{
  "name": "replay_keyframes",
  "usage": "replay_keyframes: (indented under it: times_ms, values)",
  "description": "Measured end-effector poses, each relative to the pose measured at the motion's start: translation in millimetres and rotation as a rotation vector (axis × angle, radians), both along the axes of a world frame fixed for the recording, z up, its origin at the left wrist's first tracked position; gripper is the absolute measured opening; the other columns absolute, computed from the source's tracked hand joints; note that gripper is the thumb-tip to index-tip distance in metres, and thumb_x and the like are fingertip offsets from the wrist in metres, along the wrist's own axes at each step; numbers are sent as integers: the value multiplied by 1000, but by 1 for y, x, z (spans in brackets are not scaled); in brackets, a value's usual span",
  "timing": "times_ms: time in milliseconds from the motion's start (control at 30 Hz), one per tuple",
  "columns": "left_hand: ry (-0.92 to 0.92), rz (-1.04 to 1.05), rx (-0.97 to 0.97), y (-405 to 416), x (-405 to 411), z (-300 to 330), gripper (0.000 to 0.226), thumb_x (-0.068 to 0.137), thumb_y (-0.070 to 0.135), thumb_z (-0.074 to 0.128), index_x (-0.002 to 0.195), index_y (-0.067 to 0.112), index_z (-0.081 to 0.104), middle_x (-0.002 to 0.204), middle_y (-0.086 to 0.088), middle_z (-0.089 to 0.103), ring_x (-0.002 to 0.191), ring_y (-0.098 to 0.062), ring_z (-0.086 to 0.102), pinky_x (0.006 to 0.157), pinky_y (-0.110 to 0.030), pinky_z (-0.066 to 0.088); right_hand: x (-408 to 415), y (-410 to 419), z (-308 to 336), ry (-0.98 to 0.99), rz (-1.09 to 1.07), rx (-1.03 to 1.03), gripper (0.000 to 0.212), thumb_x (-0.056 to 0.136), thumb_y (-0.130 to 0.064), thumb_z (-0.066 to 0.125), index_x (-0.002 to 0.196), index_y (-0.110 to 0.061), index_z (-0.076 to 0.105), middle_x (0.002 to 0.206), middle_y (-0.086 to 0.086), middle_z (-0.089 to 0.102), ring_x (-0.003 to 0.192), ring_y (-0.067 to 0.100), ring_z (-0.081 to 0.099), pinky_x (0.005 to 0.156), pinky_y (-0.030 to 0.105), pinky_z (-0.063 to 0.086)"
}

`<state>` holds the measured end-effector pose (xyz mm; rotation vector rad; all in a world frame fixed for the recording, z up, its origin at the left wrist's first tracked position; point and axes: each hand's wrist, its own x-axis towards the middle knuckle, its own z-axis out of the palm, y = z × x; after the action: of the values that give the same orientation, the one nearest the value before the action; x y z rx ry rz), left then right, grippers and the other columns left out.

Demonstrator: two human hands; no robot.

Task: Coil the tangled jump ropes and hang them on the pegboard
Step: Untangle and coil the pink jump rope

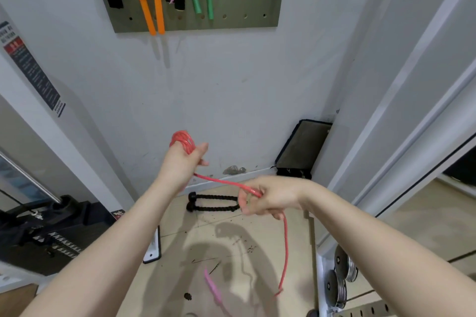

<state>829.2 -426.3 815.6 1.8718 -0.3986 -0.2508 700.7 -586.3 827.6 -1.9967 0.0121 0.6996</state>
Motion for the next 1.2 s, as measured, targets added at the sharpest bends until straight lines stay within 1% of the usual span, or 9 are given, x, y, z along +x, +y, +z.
replay_keyframes:
  times_ms: [200,300,400,500,600,800,967,1067,1200]
  values:
    - [83,-473,390,-15,-48,4,83,89,68,12,86,2,64,57,-8,68,50,-14,62,59,-23,45,7,-20,48,-247,-222,187,24,92,-11,55,68,-10,58,36,-9,33,29,4,29,43,21,46]
    - [561,-846,79,-13,-50,16,107,72,78,2,114,-1,60,42,-10,57,36,-15,50,52,-23,46,10,-29,38,-432,-499,191,30,89,-16,60,60,-10,51,37,-10,35,31,5,34,49,26,40]
    - [690,-1037,-287,-14,-46,36,89,67,81,43,112,9,67,35,-3,51,42,-16,51,53,-21,46,11,-17,14,-454,-547,256,31,92,-21,55,63,-12,57,54,4,47,43,6,42,50,21,40]
    - [502,-825,-492,-20,-33,42,70,60,55,77,116,16,64,41,2,52,51,-16,47,55,-18,44,11,-6,-10,-216,-384,202,36,97,-33,45,69,-11,53,55,6,45,40,8,43,54,27,49]
    - [470,-374,-681,-26,-13,41,52,84,23,62,131,7,46,57,3,64,45,-6,50,50,-13,42,4,-4,-27,-39,-216,-3,25,98,-30,46,88,-8,51,54,-1,47,36,7,44,51,28,47]
    - [102,-24,-169,-24,16,0,50,91,6,55,137,2,35,65,13,70,62,-12,62,76,-23,48,-6,-3,10,-8,21,-181,22,91,-16,58,113,-12,55,61,-1,50,35,5,45,42,23,41]
    - [342,-568,155,-20,-21,7,60,98,48,19,97,6,62,37,-1,51,32,-8,46,42,-15,38,13,-23,51,-590,-450,-120,15,81,-16,71,76,-4,65,57,1,47,44,1,40,47,11,37]
    - [627,-973,-102,-22,-19,10,91,85,72,14,107,3,68,34,1,45,33,-12,42,62,-24,44,21,-33,41,-663,-595,-125,26,74,-23,77,71,-4,61,55,-2,43,48,3,36,50,18,33]
    - [705,-1244,-484,-23,-14,27,71,86,59,47,117,-3,61,42,8,49,41,-5,51,72,-21,48,22,-17,15,-547,-547,-8,16,90,-12,59,76,-3,59,60,-1,52,49,-3,48,54,15,42]
